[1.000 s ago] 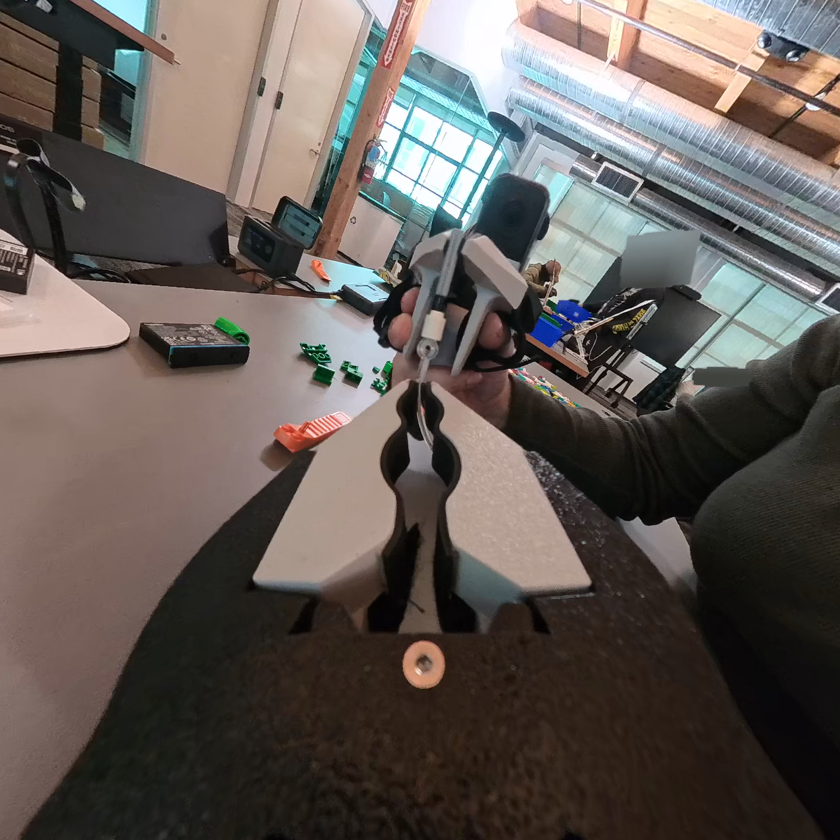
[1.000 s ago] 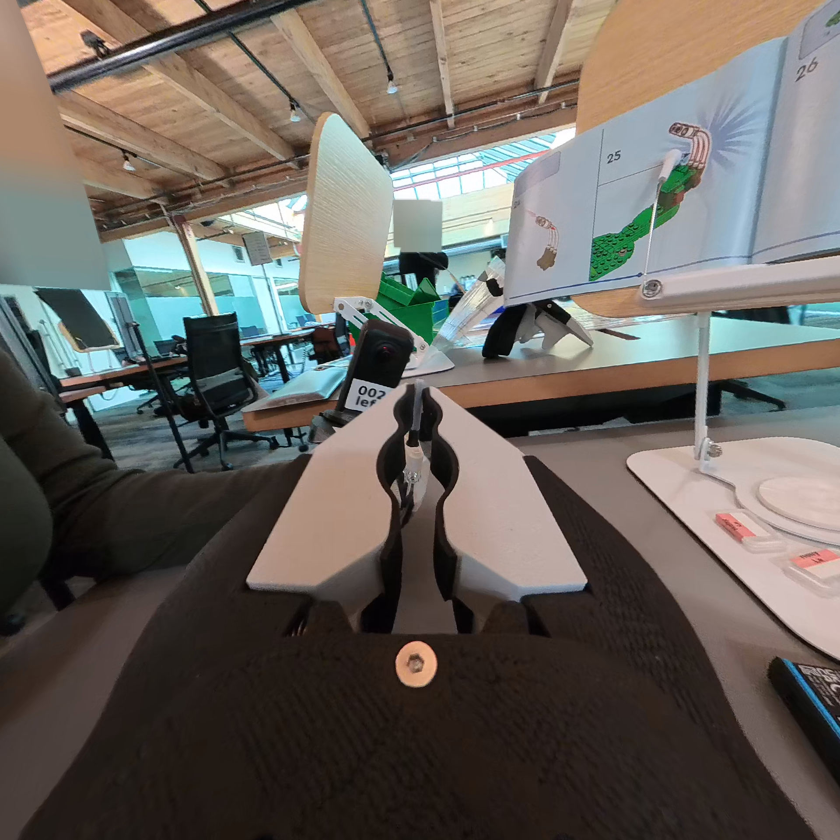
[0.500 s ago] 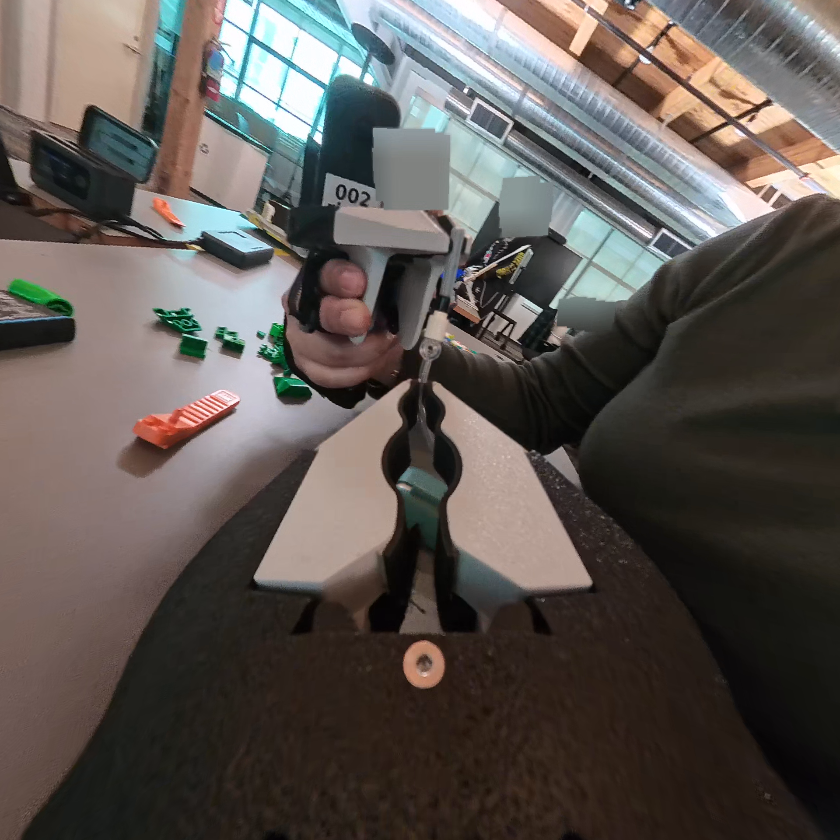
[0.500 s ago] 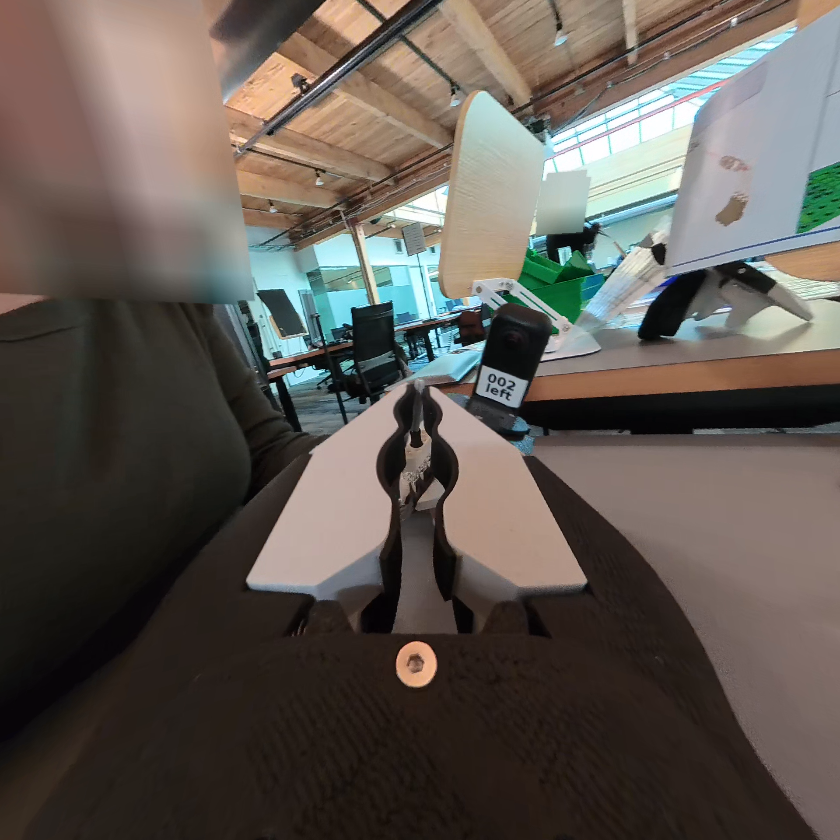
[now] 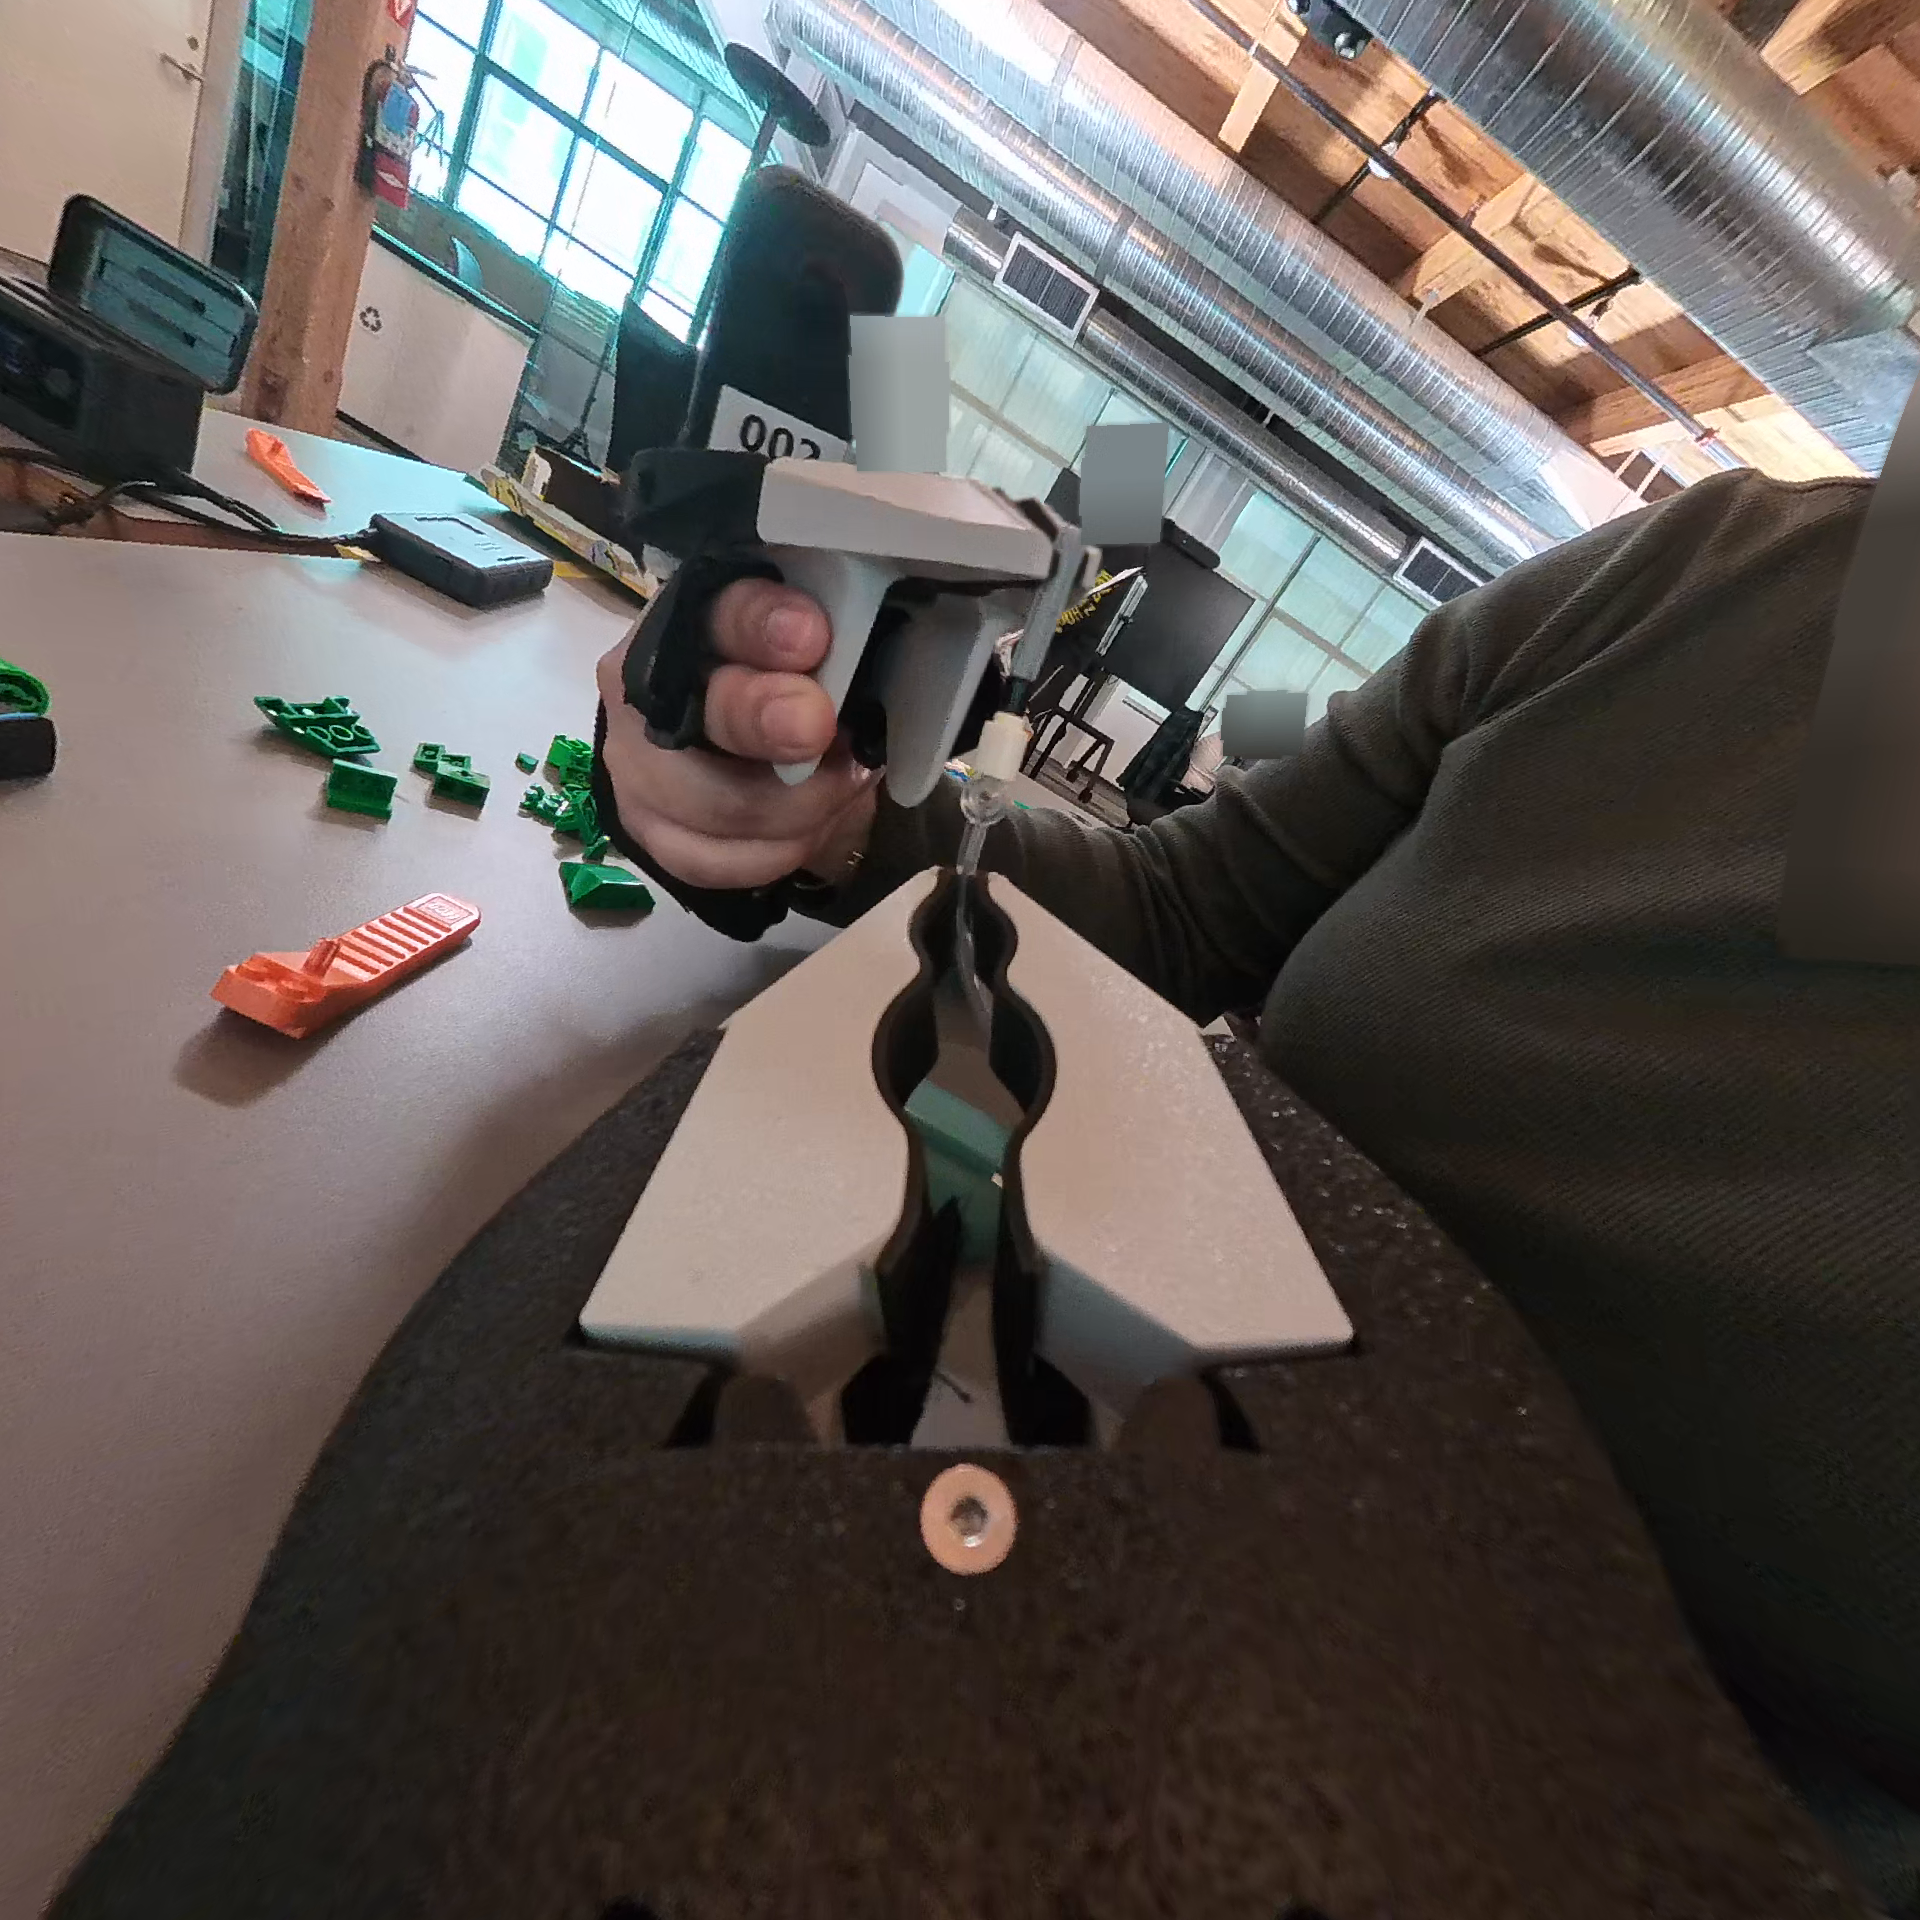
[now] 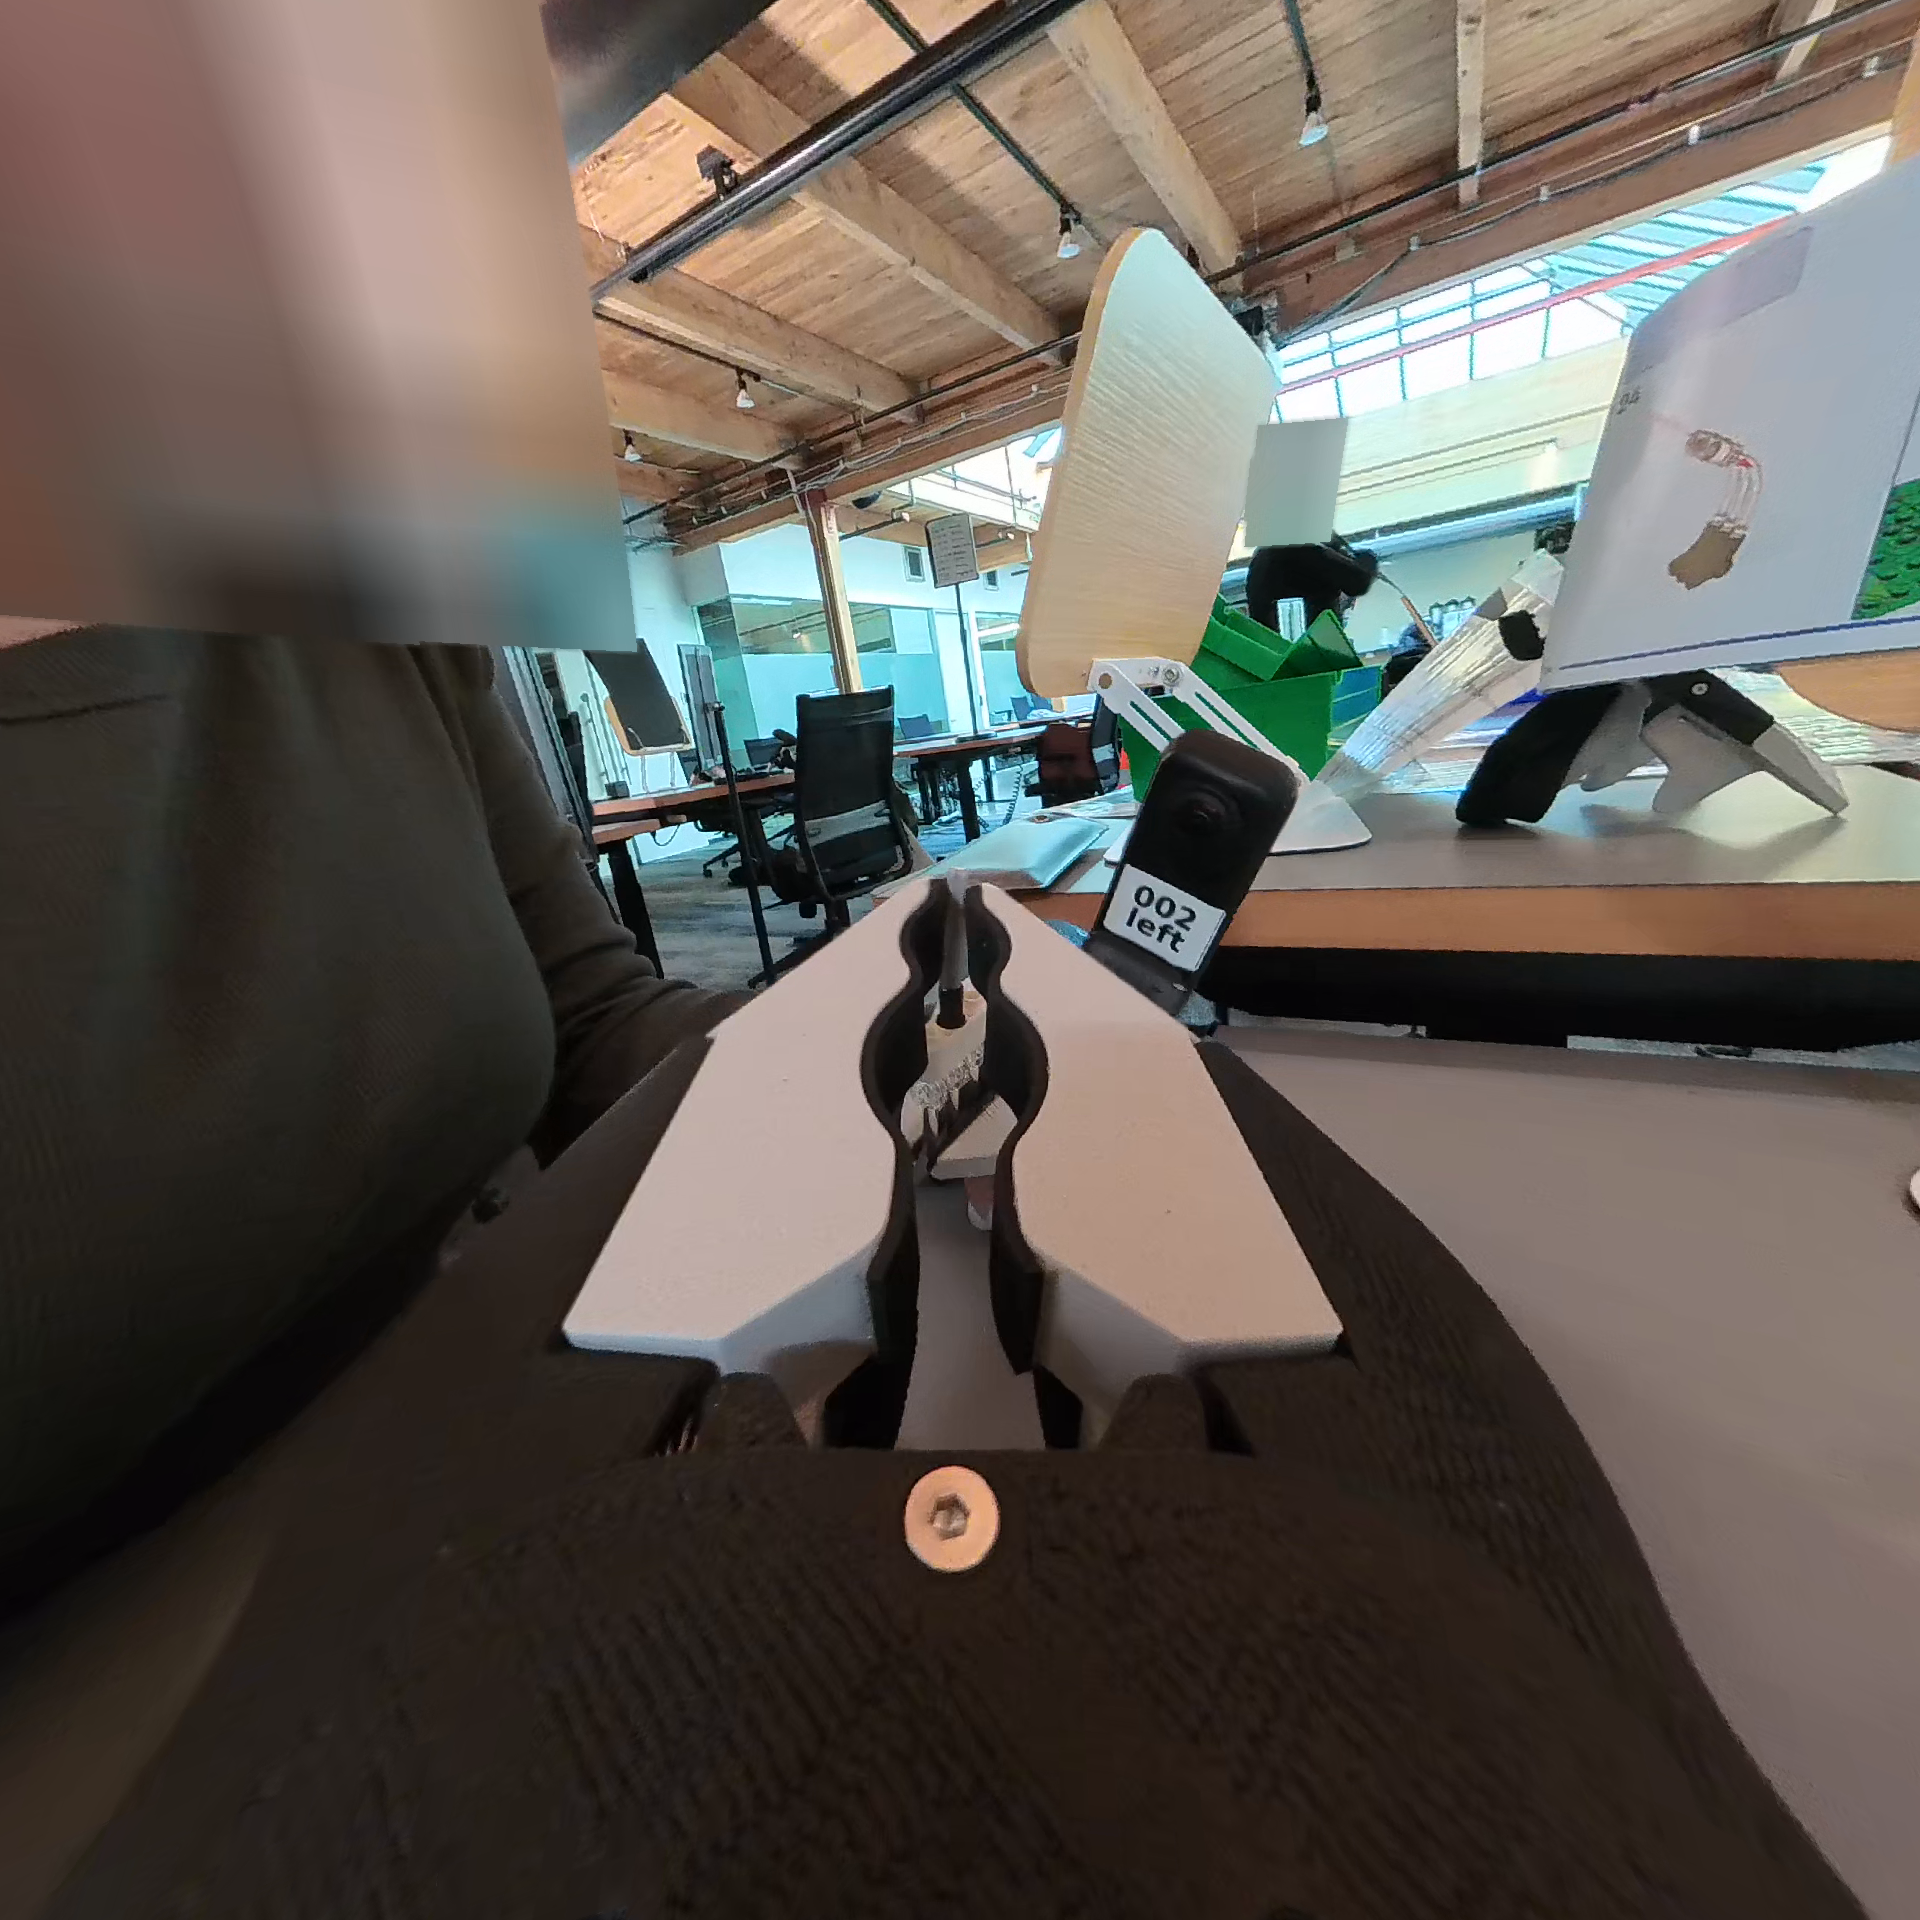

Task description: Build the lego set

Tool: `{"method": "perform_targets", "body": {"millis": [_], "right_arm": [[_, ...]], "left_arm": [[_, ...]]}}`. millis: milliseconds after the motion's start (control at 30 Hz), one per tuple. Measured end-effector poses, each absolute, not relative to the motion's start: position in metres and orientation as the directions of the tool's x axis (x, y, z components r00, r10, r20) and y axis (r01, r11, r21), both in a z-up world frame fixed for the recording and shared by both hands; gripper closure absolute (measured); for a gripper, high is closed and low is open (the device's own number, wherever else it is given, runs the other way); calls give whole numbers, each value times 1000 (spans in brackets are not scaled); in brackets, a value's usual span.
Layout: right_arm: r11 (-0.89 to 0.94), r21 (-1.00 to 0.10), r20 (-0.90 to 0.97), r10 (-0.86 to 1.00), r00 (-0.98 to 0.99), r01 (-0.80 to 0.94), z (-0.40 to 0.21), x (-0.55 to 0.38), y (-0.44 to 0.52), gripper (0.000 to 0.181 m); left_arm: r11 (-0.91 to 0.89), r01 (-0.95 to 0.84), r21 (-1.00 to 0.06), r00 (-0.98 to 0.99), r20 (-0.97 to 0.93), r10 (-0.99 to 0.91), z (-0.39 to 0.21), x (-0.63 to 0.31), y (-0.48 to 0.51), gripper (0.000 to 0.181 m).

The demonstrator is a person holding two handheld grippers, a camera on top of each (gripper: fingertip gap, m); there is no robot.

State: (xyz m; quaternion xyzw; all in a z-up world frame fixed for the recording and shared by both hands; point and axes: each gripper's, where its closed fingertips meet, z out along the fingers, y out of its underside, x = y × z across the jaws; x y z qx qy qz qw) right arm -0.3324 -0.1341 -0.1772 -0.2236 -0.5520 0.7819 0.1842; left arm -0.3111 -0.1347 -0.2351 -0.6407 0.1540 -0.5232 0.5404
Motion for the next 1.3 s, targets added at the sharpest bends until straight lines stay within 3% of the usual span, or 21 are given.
{"method": "perform_targets", "body": {"millis": [433,1300], "right_arm": [[-407,-910,-167,530,-831,-77,-168,-334,-130,179],[-391,-918,-163,522,-837,-65,-173,-334,-133,179]], "left_arm": [[-358,396,-846,389,508,-769,-231,-313,-136,181],[-354,403,-844,384,507,-772,-230,-313,-135,181]]}}
